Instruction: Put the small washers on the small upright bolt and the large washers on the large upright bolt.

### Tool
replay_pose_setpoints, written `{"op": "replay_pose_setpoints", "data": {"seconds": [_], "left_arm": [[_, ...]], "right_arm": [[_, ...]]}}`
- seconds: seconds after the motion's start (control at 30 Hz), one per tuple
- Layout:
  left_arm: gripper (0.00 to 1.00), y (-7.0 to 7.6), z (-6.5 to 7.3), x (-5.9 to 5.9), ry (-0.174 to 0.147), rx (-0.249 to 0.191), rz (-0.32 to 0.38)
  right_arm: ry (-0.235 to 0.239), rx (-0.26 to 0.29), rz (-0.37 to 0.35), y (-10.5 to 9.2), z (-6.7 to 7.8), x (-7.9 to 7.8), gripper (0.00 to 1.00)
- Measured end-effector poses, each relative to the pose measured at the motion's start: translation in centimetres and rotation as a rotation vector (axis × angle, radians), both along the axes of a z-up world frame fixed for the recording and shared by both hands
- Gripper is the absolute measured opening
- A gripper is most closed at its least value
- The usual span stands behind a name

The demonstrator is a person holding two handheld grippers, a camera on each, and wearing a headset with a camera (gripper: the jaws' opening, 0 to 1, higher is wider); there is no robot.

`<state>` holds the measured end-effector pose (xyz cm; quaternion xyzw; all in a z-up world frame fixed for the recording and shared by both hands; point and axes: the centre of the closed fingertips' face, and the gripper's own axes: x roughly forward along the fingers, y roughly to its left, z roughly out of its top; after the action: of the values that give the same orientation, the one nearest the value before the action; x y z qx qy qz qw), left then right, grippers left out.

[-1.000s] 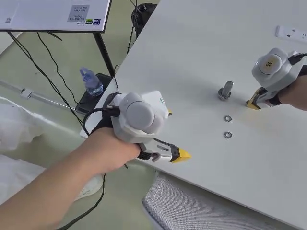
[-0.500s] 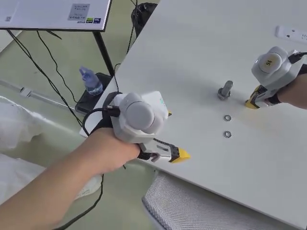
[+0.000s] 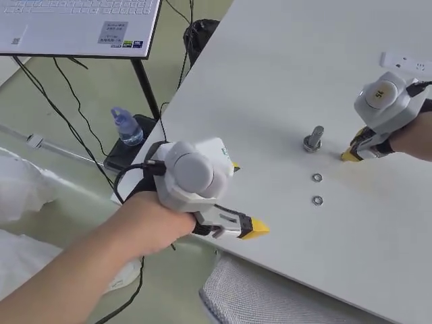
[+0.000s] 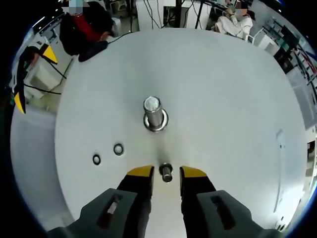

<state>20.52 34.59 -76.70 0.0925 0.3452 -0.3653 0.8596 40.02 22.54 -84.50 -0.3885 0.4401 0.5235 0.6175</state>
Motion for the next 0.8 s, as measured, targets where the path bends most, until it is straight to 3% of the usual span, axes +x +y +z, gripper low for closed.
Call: {"op": "replay_pose_setpoints", "data": {"seconds": [0.13, 0.33, 0.5, 0.8], "left_arm": [[0.78, 0.2, 0.6, 0.4, -0.017, -0.001, 0.013], [0.77, 0.1, 0.7, 0.3, -0.015, 0.003, -0.001], [0.78, 0.0, 0.8, 0.3, -0.008, -0.047, 0.023], [0.84, 0.4, 0.1, -0.4, -0.015, -0.032, 0.026]], "right_arm": [[-0.015, 0.012, -0.007, -0.1, 1.0, 0.2, 0.23], [-0.012, 0.046, -0.013, 0.2, 2.3, -0.4, 0.23], [-0.015, 0.087, -0.023, 0.7, 3.8, -0.9, 0.24], [-0.022, 0.135, -0.019, 0.1, 5.8, -2.0, 0.25]]}}
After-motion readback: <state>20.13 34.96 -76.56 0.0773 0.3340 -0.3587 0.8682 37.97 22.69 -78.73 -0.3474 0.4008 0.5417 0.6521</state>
